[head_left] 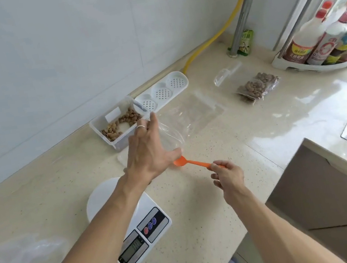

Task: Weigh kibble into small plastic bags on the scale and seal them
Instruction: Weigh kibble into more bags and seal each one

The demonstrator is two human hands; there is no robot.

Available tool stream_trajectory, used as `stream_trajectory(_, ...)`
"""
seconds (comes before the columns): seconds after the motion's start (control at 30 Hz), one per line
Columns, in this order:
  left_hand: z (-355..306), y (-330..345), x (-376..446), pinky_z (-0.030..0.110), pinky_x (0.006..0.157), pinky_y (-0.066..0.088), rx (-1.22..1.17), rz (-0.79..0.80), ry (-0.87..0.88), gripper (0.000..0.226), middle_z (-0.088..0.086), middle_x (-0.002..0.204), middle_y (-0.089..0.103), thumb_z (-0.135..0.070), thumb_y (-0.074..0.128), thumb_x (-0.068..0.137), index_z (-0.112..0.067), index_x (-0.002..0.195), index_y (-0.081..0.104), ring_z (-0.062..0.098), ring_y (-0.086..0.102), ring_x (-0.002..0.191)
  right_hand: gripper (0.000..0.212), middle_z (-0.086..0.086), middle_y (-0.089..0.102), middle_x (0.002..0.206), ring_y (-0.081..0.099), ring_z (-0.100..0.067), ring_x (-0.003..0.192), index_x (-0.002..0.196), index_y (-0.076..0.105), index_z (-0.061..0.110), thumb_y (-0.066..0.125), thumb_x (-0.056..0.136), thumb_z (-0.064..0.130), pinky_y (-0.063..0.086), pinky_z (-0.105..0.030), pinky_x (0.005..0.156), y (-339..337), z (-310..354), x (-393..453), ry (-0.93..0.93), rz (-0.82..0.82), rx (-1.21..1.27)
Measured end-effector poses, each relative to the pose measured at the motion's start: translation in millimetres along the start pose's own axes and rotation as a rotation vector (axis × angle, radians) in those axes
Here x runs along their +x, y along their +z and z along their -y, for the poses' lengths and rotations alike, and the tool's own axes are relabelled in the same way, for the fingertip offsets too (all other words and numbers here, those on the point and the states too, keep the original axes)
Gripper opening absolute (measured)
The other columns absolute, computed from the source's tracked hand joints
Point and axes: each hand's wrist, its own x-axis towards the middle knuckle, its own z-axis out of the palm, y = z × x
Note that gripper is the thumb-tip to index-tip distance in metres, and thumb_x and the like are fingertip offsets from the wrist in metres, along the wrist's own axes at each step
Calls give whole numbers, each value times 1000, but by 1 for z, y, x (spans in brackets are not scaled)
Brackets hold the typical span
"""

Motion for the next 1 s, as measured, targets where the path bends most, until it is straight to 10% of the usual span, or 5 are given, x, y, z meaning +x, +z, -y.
stream_trajectory(0.4,-5,5,-1,41,101,39,-20,82,41,114,13,128,41,-54,77,67,-8,151,16,29,45,118,22,7,69,93,63,-15,94,84,72,24,72,84,46,49,-38,92,5,15,1,-200,-106,-298)
stream_trajectory(0.83,16,-20,-10,29,96,42,-349,30,2,139,-5,125,41,-61,85,52,-32,153,-5,10,46,113,15,5,71,78,64,-4,67,91,72,13,58,95,11,56,-24,64,86,148,-64,-740,518,-768)
stream_trajectory(0.93,34,-27,-17,19,93,43,-559,6,-42,119,-15,111,55,-55,81,64,-41,152,2,-2,55,105,18,6,68,76,64,-3,65,86,69,15,57,97,9,58,-29,64,94,154,-71,-743,657,-721)
stream_trajectory(1.0,53,-29,-21,24,94,46,-594,33,-99,67,-13,106,62,-43,74,80,-44,136,38,-5,57,104,22,-2,70,82,66,-9,70,82,67,17,55,98,8,56,-27,63,99,156,-75,-741,734,-698)
